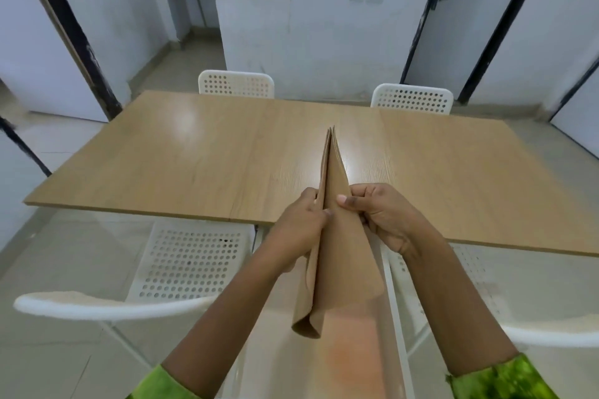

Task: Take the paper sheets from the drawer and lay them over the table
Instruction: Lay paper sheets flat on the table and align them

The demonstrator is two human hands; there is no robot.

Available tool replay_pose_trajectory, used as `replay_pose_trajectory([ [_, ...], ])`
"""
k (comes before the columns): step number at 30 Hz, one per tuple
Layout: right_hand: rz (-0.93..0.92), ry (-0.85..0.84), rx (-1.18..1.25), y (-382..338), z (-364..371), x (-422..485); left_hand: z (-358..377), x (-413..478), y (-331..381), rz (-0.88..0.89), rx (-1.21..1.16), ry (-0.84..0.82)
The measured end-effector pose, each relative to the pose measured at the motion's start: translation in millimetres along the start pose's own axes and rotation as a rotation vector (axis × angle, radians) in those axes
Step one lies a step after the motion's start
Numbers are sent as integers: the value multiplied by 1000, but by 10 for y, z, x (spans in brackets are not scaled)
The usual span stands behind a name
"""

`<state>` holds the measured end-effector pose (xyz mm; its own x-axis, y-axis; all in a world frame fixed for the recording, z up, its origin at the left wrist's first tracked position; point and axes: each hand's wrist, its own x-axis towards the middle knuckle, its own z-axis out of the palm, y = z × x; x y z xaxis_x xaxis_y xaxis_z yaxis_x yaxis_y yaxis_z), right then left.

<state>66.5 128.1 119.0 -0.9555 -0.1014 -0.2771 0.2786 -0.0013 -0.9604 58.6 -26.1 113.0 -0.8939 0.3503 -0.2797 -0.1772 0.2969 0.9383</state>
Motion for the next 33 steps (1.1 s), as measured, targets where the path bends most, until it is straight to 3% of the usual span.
replay_pose_trajectory([
  [5,-11,1,-166,-299,-216,371,-103,334,59,135,-162,191],
  [9,-156,312,-867,-531,-553,992,-230,694,-16,211,-246,390],
  [11,-225,439,-1071,-611,-690,1285,-292,865,-145,201,-292,534],
  [19,-402,487,-1270,-650,-837,2484,-331,1560,-711,17,-479,788],
  [26,-474,494,-1274,-497,-970,3197,-183,2042,-1192,-306,-719,687],
  [33,-287,550,-1381,-282,-1016,3421,-94,2266,-1370,-431,-755,665],
])
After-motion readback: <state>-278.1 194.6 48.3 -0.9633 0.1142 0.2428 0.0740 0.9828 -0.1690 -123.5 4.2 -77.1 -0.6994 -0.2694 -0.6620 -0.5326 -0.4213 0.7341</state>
